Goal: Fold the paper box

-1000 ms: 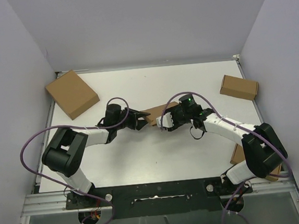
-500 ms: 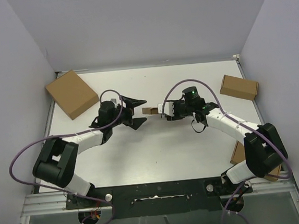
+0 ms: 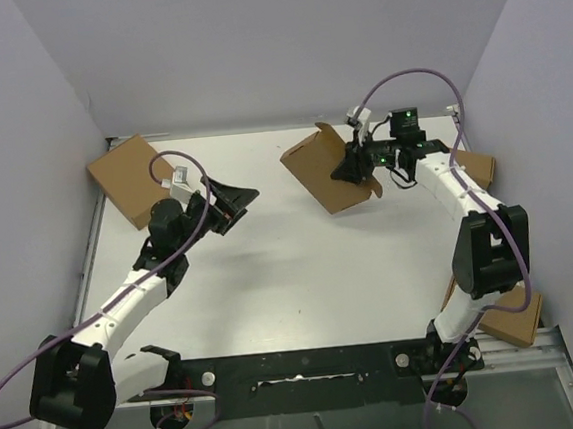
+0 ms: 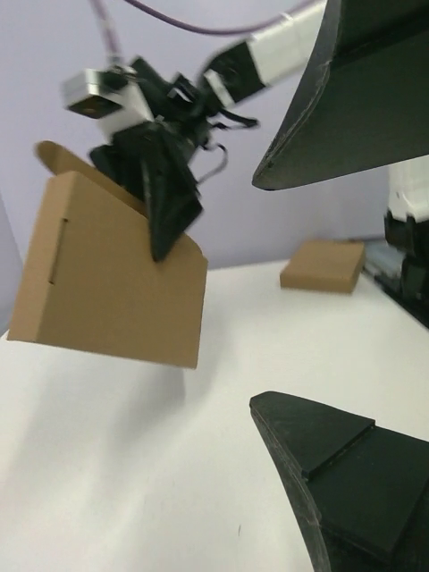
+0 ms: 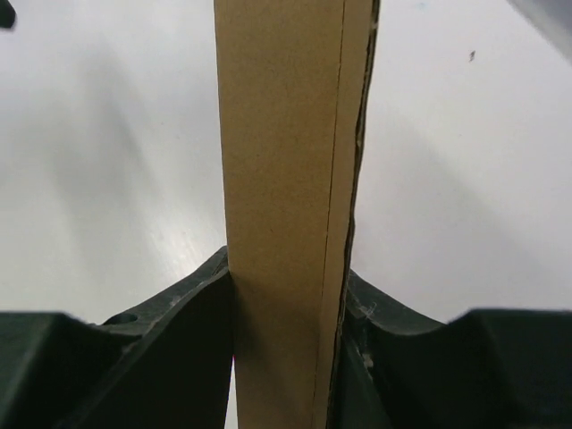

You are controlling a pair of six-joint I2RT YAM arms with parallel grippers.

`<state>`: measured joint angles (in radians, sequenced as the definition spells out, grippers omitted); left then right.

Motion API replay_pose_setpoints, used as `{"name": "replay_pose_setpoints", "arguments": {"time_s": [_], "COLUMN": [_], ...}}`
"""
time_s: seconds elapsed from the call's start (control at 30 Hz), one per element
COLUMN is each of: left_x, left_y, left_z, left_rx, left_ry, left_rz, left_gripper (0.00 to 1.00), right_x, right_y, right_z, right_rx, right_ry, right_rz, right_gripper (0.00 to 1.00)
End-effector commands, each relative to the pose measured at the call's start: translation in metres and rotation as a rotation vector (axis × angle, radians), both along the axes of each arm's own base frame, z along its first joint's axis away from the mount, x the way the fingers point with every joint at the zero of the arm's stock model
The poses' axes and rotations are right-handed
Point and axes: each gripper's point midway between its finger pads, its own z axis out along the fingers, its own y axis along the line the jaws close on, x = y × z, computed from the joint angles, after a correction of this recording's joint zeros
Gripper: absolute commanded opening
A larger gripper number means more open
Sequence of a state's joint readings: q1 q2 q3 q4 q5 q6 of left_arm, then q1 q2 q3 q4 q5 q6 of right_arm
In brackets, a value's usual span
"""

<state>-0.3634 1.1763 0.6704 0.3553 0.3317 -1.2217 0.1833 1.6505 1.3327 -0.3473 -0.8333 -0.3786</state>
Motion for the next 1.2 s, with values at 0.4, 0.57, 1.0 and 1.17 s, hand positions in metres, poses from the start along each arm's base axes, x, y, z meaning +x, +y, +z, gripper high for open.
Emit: {"name": "replay_pose_setpoints", "arguments": {"time_s": [0.4, 0.57, 1.0, 1.17], "left_x": [-0.014, -0.016, -0.016, -0.012], "left_y": [-0.005, -0.02, -0.035, -0.037], "left_z": [-0.051, -0.075, -0.141, -0.153], "left_rx": [0.192, 0.208, 0.336, 0.362], "left_ry": [-0.181, -0.094, 0.156, 0.172], "left_rz": [-0.119, -0.129, -0.094, -0.101], "left_gripper": [0.96, 0.93, 0.88, 0.85], "right_x": [-0.033, -0.044, -0.056, -0.052], "right_y": [0.023, 0.036, 0.049, 0.027], "right_z": [-0.046, -0.085, -0.132, -0.134], "right_rx": [0.489, 0.483, 0.259, 0.153], "right_ry": [1.056, 1.201, 1.152, 1.044], "right_rz": [-0.085, -0.121, -0.285, -0.331], "right_gripper": [0.28, 0.28, 0.63, 0.77]}}
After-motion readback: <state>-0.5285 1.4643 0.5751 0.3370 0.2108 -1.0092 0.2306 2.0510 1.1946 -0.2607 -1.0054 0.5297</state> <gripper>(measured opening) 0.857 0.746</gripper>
